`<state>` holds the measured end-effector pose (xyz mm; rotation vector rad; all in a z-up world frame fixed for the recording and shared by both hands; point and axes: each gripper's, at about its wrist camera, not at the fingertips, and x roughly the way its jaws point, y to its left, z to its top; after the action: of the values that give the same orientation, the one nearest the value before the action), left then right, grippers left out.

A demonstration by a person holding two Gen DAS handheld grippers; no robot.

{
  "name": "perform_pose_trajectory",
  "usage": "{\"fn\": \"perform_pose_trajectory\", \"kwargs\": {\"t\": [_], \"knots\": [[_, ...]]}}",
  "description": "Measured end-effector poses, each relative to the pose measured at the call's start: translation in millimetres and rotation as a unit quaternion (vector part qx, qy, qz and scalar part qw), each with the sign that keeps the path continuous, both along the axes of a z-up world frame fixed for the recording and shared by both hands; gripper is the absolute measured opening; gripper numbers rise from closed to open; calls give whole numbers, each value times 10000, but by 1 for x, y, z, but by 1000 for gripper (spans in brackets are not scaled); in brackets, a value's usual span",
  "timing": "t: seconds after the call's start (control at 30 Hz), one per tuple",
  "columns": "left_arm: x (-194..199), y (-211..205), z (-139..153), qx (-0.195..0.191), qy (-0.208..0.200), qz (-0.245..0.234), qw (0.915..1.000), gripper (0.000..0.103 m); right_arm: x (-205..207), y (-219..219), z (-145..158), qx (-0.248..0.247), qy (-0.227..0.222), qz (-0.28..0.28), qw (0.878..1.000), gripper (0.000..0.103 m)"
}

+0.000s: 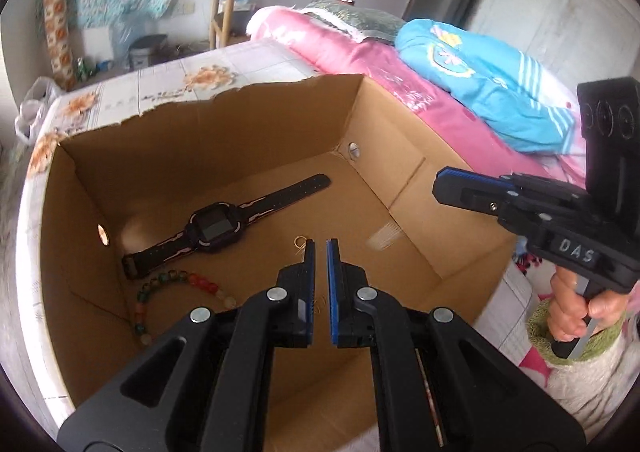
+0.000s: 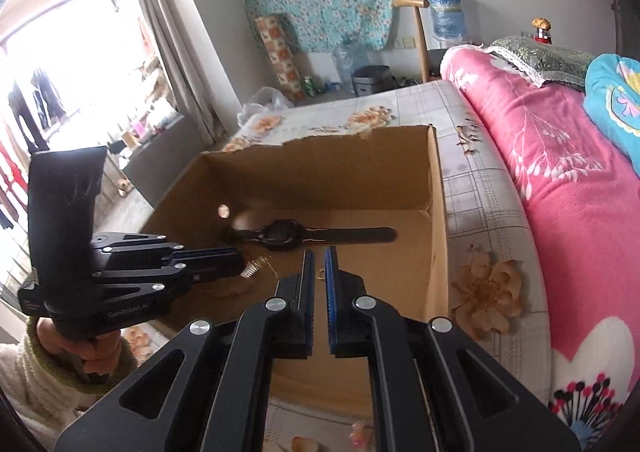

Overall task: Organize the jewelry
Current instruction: 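Open the left tool over the box and withdraw it to the table, then close the left tool on the gold butterfly charm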

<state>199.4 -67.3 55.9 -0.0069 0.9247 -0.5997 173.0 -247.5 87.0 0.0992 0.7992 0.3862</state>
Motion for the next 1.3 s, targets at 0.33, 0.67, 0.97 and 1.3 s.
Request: {"fn": "perform_pose_trajectory", "kwargs": {"t": [0.33,0.67,0.97,1.3], "knots": [[-24,11,23,-74,-480,119,9987,15,-27,-11,22,33,-476,-158,9987,33],[-119,54,44,63,-1116,9,9937,53,-122,-9,28,411,-963,335,9939,43],[-145,61,-15,288,-94,67,9995,59,-134,26,-51,356,171,201,9990,43],[-129,46,-66,952,-406,37,9946,50,-106,53,-86,2,536,43,9986,43]]}}
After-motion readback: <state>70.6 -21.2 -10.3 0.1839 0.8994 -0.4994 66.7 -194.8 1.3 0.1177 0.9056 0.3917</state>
